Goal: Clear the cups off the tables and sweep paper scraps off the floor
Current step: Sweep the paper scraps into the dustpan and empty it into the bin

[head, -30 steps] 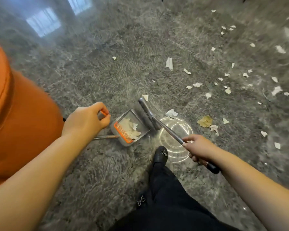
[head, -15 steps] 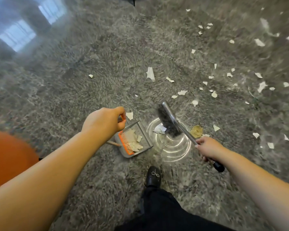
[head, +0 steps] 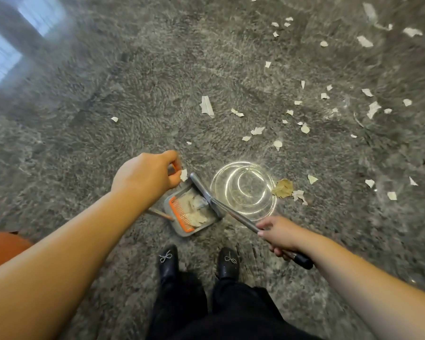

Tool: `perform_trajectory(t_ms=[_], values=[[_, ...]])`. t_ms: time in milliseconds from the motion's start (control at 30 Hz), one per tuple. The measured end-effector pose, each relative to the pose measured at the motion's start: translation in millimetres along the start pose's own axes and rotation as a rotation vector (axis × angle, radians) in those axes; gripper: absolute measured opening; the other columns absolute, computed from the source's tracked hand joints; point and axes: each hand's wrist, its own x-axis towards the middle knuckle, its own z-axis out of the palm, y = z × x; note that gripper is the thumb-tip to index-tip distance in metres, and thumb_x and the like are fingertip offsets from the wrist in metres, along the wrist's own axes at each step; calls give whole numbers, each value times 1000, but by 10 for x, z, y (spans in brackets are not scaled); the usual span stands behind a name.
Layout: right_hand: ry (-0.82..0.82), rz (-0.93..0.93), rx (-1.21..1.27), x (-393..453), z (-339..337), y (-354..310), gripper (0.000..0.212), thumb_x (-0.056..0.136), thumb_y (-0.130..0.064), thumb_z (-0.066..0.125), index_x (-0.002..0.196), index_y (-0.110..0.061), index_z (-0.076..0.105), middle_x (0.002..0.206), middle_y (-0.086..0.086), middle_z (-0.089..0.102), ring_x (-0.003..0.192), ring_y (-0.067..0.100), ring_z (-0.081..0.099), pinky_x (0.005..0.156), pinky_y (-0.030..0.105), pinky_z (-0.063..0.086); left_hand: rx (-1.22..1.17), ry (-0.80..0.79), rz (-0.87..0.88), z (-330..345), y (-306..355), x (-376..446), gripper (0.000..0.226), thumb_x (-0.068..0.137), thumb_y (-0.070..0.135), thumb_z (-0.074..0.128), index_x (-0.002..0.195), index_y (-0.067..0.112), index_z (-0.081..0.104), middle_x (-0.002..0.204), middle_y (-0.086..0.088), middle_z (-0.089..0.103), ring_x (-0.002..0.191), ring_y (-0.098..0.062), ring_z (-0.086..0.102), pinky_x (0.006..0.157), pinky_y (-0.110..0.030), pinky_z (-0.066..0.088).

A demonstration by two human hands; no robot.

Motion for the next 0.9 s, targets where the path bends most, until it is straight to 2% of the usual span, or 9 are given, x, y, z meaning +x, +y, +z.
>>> perform_trajectory(t_ms=[233,400,567,733,833,900], values=[[45,-22,56,-159,206,-451,32,96,-23,55,128,-21,54,71,-4,56,34,4,50,41,17,41,-73,17,-23,-102,-515,21,10,83,39,64,86,30,60,73,-2,67,72,-29,62,61,-36,51],[148,-19,165,-75,368,-898,28,97,-20,52,125,-20,54,60,1,58,36,8,51,36,16,38,-161,17,-63,-346,-1015,76,10,83,37,66,81,34,56,77,-2,68,74,-28,62,64,-36,51],[234,2,230,183,518,-1418,31,97,-20,52,127,-19,53,65,4,58,36,11,51,34,15,35,-204,66,-83,-588,-1595,157,9,82,35,68,82,30,60,76,-4,68,74,-28,61,63,-34,49],[262,36,232,472,565,-1832,26,97,-19,50,122,-15,55,65,7,56,39,15,50,39,18,36,-185,73,-87,-671,-2150,290,11,81,36,69,79,31,59,68,0,63,71,-26,59,61,-33,48],[259,61,190,653,580,-1983,33,97,-16,50,130,-15,52,69,10,59,41,16,52,38,19,39,-165,59,-87,-644,-2401,390,13,81,38,68,76,33,57,64,7,60,64,-19,58,61,-34,50],[242,70,116,763,635,-2060,35,97,-14,49,132,-14,50,70,11,61,46,19,55,43,23,42,-140,37,-85,-616,-2511,465,14,82,40,67,76,33,56,66,6,62,62,-16,57,61,-36,52]])
